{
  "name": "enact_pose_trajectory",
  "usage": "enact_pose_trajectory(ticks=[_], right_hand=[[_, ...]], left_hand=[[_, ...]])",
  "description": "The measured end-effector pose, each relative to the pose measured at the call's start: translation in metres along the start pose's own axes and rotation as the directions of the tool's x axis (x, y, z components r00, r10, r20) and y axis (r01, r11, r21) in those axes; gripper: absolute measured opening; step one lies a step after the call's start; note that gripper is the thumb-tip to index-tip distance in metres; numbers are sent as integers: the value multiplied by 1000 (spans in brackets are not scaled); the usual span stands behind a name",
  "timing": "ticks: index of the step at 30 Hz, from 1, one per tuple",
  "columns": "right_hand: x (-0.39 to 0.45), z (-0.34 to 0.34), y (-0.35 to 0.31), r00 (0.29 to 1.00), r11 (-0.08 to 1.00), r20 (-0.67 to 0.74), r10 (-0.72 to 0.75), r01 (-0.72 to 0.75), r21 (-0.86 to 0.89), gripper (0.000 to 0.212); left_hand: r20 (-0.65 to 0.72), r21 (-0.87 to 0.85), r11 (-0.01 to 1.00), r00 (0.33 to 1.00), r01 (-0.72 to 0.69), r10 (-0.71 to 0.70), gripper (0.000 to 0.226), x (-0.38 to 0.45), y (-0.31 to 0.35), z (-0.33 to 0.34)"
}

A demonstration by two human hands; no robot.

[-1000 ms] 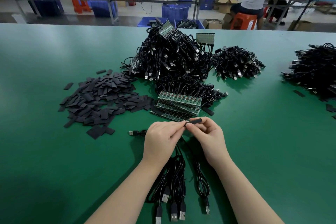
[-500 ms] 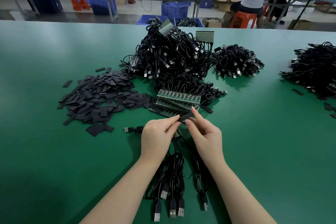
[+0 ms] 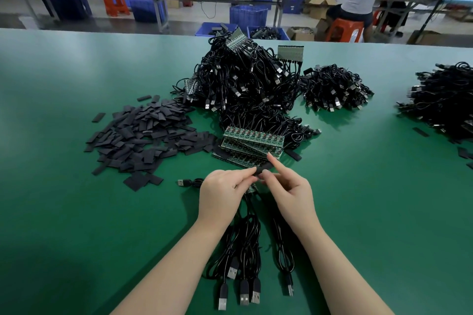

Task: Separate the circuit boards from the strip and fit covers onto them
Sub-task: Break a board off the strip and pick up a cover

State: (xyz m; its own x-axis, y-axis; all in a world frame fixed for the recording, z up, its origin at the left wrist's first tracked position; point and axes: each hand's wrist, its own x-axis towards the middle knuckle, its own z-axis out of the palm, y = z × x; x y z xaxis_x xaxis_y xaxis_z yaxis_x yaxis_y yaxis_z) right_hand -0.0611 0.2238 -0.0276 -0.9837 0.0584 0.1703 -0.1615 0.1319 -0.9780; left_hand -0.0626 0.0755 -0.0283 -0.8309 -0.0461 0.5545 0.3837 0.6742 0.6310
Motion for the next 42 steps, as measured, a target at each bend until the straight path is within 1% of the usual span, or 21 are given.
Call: enact_pose_trajectory(ticks=[4, 7, 8, 10, 12, 15, 17, 19, 22, 25, 27, 29, 30, 33, 35, 36, 37, 39, 40, 41, 42], right_hand=[[0, 2, 1, 999, 997, 26, 47, -49, 52, 53], [4, -1, -1, 999, 993, 15, 41, -43, 106, 13], [4, -1, -1, 999, 995, 22, 28, -30, 92, 11], [4, -1, 1, 1000, 998, 19, 21, -22, 56, 19], [6, -3, 4, 999, 996, -31, 38, -35, 88, 21], [9, -9, 8, 986, 963, -105, 127, -97, 250, 18], [10, -13, 9, 982, 949, -122, 143, -102, 298, 19], [8, -13, 8, 987, 960, -100, 130, -100, 263, 16], [5, -8, 5, 995, 984, -34, 97, -91, 151, 8], [3, -4, 2, 999, 999, 20, 43, -43, 11, 14], [3, -3, 0, 1000, 1000, 2, 24, -24, -7, 16], [3, -6, -3, 997, 996, -58, 40, -35, 80, 16], [5, -9, -5, 993, 982, -90, 76, -58, 182, 16], [14, -33, -20, 971, 825, -124, 206, -104, 556, 22], [25, -57, -32, 949, 756, -233, 213, -9, 655, 22], [30, -69, -38, 928, 787, -316, 196, 43, 616, 19], [34, -82, -41, 898, 865, -411, 159, 74, 496, 19], [45, -106, -41, 833, 999, -553, 28, -3, 46, 20], [51, -118, -37, 821, 965, -569, -48, -108, -238, 23], [56, -129, -31, 825, 844, -558, -92, -232, -483, 26], [60, -138, -25, 833, 685, -545, -98, -341, -644, 28]], left_hand=[[-6, -40, 999, 1000, 26, -26, 20, 0, 1, 1], [-23, -13, 999, 999, -35, 34, 19, -1, 3, 3], [-29, 12, 998, 998, -64, 64, 19, -1, 3, 4], [-22, 52, 992, 993, -118, 119, 21, -1, 3, 5], [-5, 50, 988, 989, -147, 147, 25, -1, 3, 6], [45, 63, 995, 996, -79, 76, 31, 1, 1, 6], [76, 64, 998, 997, -17, 13, 22, 2, -1, 6], [104, 19, 1000, 994, 18, -20, 13, 3, -2, 5], [138, -23, 999, 990, 29, -25, 11, 3, -3, 5], [114, -90, 995, 993, 43, -33, 12, 2, -3, 5], [80, -122, 991, 996, 58, -48, 15, 2, -2, 4], [40, -121, 990, 997, 76, -71, 21, 2, -2, 2], [29, -123, 988, 995, 98, -95, 24, 2, -2, 1], [20, -156, 972, 985, 175, -174, 30, 1, -5, 0], [24, -176, 964, 979, 202, -201, 28, 1, -7, 1], [28, -182, 961, 978, 207, -206, 26, 1, -8, 1], [35, -189, 959, 977, 211, -208, 25, 2, -8, 2], [46, -208, 954, 977, 215, -210, 24, 2, -10, 4], [49, -216, 952, 976, 216, -210, 23, 2, -10, 5], [51, -221, 951, 976, 217, -211, 23, 2, -12, 5], [53, -224, 949, 975, 220, -214, 23, 2, -13, 5]])
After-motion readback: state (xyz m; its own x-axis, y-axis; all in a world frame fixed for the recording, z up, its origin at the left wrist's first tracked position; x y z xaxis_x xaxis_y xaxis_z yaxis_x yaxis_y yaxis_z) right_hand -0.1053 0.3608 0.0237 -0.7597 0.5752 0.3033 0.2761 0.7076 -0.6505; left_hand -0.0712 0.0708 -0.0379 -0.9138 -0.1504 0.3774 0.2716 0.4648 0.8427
